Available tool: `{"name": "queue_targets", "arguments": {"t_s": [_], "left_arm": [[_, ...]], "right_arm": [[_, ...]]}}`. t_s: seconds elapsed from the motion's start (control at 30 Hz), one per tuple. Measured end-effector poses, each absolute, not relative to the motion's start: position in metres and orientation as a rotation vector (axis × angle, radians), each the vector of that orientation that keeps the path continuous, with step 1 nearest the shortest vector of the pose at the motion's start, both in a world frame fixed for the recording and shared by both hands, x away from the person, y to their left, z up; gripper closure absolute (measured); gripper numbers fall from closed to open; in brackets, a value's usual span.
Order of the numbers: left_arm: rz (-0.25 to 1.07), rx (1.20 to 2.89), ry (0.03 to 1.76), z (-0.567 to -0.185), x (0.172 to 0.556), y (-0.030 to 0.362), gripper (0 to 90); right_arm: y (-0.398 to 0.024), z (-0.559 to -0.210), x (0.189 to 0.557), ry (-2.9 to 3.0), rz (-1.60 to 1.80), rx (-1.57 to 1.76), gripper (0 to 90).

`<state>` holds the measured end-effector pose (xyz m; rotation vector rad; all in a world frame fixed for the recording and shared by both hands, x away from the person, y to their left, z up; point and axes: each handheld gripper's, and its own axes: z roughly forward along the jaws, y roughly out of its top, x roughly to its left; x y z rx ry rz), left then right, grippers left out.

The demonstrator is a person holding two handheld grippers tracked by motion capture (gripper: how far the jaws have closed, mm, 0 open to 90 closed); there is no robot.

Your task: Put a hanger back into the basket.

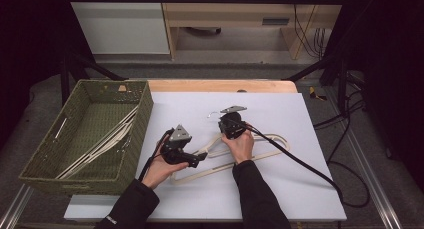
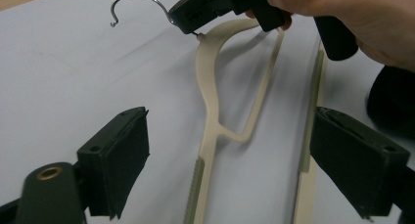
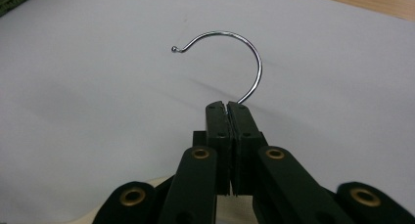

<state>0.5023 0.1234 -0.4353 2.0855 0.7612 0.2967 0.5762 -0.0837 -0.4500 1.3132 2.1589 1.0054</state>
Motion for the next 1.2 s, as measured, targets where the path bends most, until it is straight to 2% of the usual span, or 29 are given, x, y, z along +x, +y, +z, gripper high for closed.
{"name": "queue_targets", "arguments": {"t_s": [0.27,0.53,0.87,1.03,1.2], "left_arm": [[0.302,2.128,0.775,-0.44,0.524,0.103,16.7],[0.289,2.164,0.793,-0.452,0.54,0.095,25.7],[0.171,2.205,0.784,-0.46,0.557,0.079,51.6],[0.102,2.216,0.804,-0.463,0.56,0.074,71.2],[0.085,2.225,0.826,-0.461,0.559,0.073,74.7]], "right_arm": [[-0.085,-0.446,0.572,2.146,1.039,1.297,89.3],[-0.087,-0.441,0.568,2.139,1.058,1.279,89.3],[-0.087,-0.437,0.564,2.124,1.08,1.279,89.2],[-0.089,-0.435,0.562,2.127,1.088,1.266,89.2],[-0.089,-0.434,0.56,2.13,1.088,1.257,89.0]]}}
